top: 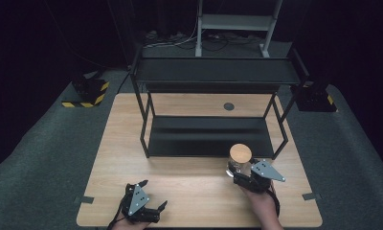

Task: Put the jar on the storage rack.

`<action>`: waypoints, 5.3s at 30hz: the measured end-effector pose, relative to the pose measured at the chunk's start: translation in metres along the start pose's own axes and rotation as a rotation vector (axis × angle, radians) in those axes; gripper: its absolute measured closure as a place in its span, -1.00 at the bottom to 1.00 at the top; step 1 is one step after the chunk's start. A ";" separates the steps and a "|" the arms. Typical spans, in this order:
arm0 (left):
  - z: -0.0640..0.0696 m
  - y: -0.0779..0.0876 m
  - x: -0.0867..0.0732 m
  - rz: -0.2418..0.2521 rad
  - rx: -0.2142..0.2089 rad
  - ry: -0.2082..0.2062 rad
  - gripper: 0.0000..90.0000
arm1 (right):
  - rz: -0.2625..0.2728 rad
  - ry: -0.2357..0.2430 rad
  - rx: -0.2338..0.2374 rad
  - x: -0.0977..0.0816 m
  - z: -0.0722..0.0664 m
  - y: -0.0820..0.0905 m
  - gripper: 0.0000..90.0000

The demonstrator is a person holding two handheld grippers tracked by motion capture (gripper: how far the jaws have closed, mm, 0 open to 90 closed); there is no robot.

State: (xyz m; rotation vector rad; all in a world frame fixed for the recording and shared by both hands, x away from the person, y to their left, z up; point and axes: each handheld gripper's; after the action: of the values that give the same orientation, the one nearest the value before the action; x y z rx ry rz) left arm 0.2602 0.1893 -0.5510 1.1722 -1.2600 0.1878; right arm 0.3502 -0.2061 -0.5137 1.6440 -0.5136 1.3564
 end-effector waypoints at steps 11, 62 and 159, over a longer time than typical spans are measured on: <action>0.000 0.000 0.000 0.001 -0.001 -0.001 -0.98 | 0.000 0.011 0.004 0.005 -0.003 -0.003 -0.43; -0.002 0.001 -0.001 0.013 -0.011 0.009 -0.98 | -0.002 0.008 -0.005 0.024 -0.006 -0.024 -0.43; -0.004 0.003 -0.002 0.032 -0.022 0.027 -0.98 | 0.005 -0.049 -0.063 0.053 0.012 -0.081 -0.43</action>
State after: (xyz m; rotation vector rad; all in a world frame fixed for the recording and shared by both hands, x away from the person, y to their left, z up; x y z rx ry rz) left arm 0.2598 0.1942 -0.5506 1.1278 -1.2544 0.2129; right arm 0.4365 -0.1635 -0.4951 1.6289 -0.5846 1.2934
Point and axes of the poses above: each handheld gripper's, and its own axes: y roughly backward along the jaws, x roughly out of its top, z roughly to its right, and after that the axes turned 8 degrees about -z, right-handed
